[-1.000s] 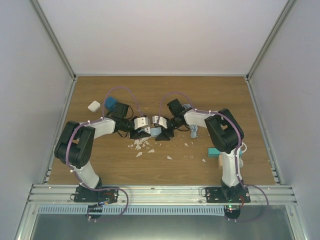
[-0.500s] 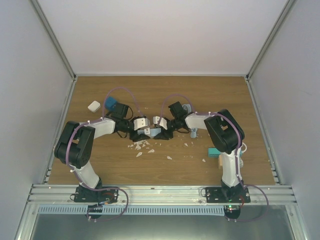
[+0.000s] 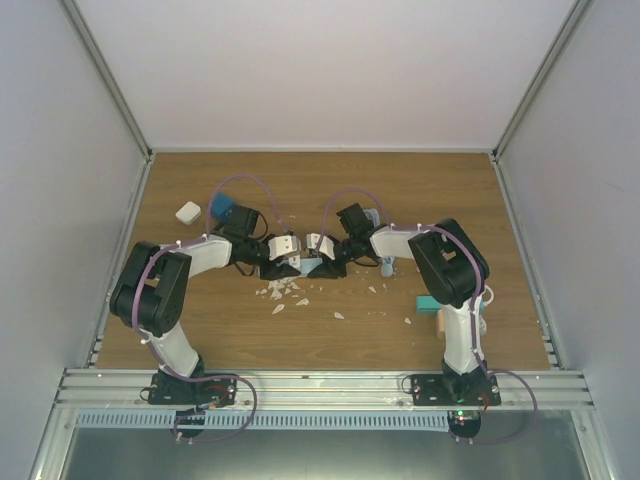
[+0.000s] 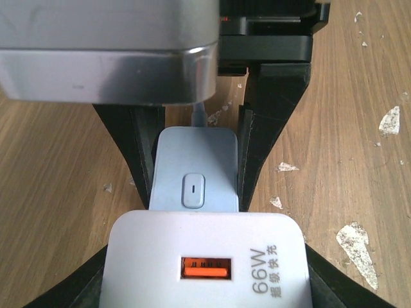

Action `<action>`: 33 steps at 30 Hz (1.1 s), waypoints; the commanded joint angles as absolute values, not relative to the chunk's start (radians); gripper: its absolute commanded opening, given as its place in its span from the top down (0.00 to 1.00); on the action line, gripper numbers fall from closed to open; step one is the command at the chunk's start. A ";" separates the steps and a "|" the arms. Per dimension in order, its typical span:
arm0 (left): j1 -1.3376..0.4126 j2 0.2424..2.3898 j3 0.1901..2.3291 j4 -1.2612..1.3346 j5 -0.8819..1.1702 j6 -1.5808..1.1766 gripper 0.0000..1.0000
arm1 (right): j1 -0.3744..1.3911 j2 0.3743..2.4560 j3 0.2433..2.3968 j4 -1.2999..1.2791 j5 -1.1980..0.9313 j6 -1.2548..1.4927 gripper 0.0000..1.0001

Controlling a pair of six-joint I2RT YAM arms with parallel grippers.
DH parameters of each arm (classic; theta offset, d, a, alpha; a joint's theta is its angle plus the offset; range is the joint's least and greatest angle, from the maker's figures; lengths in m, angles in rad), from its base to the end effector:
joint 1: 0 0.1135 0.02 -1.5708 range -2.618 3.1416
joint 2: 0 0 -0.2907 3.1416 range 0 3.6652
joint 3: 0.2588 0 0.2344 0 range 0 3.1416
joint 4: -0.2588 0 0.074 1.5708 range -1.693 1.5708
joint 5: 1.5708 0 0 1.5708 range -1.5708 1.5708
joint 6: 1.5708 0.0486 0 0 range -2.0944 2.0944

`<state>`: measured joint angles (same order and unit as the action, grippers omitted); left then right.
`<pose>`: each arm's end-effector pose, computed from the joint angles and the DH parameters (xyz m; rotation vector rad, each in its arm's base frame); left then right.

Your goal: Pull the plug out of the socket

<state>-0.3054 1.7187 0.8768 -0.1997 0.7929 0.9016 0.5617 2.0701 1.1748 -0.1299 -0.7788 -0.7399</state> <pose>0.2882 -0.1272 0.1786 1.5316 1.7588 -0.7429 0.3238 0.2441 0.1366 -1.6647 1.7337 0.9165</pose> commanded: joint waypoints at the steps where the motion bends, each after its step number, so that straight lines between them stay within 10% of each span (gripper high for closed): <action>1: -0.359 1.686 0.910 -0.183 0.793 0.940 0.59 | 0.574 2.085 1.189 -0.181 -0.768 -0.767 0.89; 17: -0.243 1.657 0.936 -0.181 1.019 0.836 0.67 | 0.574 2.102 1.174 -0.201 -0.698 -0.757 0.96; 33: -0.156 1.611 1.047 -0.459 0.826 1.013 0.67 | 0.574 2.094 1.181 -0.199 -0.695 -0.745 0.86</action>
